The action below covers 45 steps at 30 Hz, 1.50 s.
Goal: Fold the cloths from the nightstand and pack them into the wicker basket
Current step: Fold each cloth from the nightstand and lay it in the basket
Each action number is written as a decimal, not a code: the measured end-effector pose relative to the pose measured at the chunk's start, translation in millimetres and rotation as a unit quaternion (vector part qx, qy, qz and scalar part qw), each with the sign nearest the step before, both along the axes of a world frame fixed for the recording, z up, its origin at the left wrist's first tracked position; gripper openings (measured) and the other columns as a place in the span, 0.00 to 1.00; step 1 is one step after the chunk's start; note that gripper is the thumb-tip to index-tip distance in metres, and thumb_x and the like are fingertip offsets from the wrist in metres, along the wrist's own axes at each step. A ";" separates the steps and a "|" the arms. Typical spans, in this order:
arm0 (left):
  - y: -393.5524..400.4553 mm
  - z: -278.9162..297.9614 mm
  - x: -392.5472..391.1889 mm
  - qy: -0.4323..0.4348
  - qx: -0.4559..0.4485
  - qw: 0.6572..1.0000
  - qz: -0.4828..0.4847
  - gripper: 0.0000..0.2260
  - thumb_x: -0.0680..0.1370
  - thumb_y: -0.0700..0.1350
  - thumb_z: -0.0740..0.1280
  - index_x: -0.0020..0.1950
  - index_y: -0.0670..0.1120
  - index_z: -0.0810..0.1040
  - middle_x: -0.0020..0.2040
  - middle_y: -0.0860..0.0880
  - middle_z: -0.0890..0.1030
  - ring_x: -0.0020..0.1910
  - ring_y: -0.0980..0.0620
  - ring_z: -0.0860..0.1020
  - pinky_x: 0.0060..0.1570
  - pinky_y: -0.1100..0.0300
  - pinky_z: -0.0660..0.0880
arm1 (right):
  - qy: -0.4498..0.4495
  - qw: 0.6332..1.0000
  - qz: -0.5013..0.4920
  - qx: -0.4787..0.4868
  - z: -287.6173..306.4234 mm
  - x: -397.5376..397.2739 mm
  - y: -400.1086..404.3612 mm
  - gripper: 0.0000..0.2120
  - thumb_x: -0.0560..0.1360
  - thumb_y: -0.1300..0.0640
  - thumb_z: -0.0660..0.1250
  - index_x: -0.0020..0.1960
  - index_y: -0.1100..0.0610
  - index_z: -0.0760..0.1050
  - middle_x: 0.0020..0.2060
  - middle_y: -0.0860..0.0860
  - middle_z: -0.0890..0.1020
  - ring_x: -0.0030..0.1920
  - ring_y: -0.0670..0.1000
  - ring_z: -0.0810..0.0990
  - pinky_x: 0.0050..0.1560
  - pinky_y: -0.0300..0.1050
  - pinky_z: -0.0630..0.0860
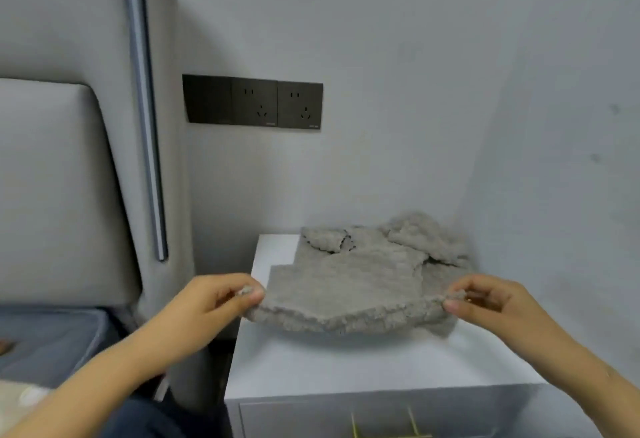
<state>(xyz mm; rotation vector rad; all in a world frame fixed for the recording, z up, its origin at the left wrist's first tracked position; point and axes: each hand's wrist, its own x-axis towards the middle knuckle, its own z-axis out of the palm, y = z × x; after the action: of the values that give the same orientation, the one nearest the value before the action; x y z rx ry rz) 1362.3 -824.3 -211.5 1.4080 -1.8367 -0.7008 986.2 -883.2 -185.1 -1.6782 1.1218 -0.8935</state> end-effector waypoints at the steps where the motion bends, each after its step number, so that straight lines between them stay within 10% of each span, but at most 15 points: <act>1: 8.3 -16.3 0.0 -0.008 0.026 1.000 -0.013 0.16 0.79 0.60 0.61 0.45 0.51 0.81 0.42 0.51 0.82 0.44 0.50 0.81 0.51 0.51 0.76 | 0.027 0.999 0.008 0.018 -13.7 -2.0 5.7 0.01 0.68 0.61 0.73 0.39 0.56 0.83 0.39 0.56 0.85 0.43 0.51 0.84 0.45 0.32 0.77; 14: 24.0 -67.3 0.6 0.036 0.123 0.990 -0.063 0.25 0.73 0.67 0.61 0.39 0.44 0.76 0.34 0.51 0.72 0.34 0.53 0.69 0.37 0.59 0.68 | 0.100 0.974 0.119 0.164 -44.5 -12.1 8.9 0.09 0.69 0.53 0.76 0.41 0.58 0.83 0.35 0.55 0.82 0.37 0.47 0.78 0.43 0.32 0.74; 25: -70.0 -77.7 4.3 -0.110 0.061 0.981 0.145 0.15 0.80 0.53 0.64 0.37 0.46 0.76 0.34 0.50 0.77 0.34 0.53 0.73 0.35 0.61 0.68 | 0.156 0.986 -0.025 0.044 -70.2 30.0 -77.2 0.07 0.74 0.55 0.72 0.44 0.59 0.79 0.31 0.56 0.75 0.34 0.53 0.70 0.39 0.48 0.67; 30: -76.7 -87.9 2.5 -0.112 0.032 0.976 0.183 0.13 0.79 0.53 0.66 0.37 0.49 0.77 0.33 0.52 0.78 0.32 0.57 0.73 0.31 0.68 0.65 | 0.177 0.984 -0.020 -0.027 -88.8 35.2 -86.2 0.07 0.77 0.57 0.69 0.43 0.60 0.78 0.28 0.56 0.71 0.20 0.42 0.64 0.24 0.29 0.61; 45: -86.3 -99.1 -1.2 -0.148 -0.003 0.967 0.208 0.07 0.78 0.52 0.67 0.48 0.50 0.77 0.46 0.55 0.74 0.41 0.58 0.73 0.38 0.69 0.65 | 0.224 0.955 -0.108 -0.159 -114.7 45.6 -97.4 0.09 0.73 0.52 0.73 0.40 0.54 0.75 0.30 0.47 0.79 0.30 0.39 0.77 0.32 0.35 0.72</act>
<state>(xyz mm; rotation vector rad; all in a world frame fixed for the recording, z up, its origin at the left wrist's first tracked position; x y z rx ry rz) 1361.1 -910.6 -310.6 1.8975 -1.6669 -0.2807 1031.9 -980.6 -299.8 -2.1241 1.5543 -0.8871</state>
